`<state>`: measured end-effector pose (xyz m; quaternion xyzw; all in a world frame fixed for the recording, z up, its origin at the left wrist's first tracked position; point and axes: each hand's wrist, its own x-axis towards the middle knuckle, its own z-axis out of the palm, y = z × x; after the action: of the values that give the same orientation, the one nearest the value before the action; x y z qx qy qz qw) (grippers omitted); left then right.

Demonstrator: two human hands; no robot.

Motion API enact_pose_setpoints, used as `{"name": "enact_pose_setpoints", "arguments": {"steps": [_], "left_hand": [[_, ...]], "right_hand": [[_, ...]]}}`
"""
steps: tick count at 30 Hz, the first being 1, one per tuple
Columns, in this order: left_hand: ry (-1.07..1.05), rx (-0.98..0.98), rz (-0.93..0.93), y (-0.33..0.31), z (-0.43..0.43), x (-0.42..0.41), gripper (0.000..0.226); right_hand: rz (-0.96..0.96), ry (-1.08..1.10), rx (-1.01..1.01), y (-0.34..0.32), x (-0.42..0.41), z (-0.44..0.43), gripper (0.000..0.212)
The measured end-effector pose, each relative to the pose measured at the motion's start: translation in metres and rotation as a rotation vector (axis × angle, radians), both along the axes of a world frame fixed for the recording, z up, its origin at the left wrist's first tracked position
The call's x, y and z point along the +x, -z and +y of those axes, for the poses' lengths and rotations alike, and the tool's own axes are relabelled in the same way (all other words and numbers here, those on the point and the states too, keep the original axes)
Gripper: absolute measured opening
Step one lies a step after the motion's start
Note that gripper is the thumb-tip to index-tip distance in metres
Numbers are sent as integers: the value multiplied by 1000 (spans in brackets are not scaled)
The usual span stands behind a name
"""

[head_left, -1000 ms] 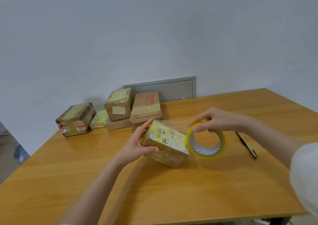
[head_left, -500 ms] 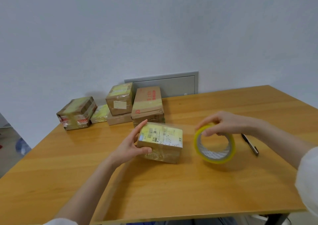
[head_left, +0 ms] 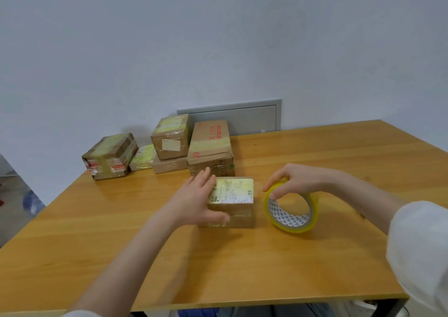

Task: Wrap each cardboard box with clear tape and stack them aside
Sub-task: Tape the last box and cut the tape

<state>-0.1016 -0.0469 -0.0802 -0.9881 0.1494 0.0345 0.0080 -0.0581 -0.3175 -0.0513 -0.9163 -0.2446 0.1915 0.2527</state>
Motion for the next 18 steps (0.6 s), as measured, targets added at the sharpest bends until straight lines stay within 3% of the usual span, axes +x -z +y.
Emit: {"name": "enact_pose_setpoints", "arguments": {"steps": [5,8,15,18], "left_hand": [[39,89,-86,10,-47,-1,91],[56,105,-32,4,-48,-1,81],[135,58,24,1,-79,-2,84],[86,41,67,-14,-83,9,96]], "right_hand": [[-28,14,-17,-1,-1,6,32],[-24,18,-7,-1,-3,4,33],[-37,46,14,1,-4,2,31],[-67,66,24,3,-6,2,32]]}}
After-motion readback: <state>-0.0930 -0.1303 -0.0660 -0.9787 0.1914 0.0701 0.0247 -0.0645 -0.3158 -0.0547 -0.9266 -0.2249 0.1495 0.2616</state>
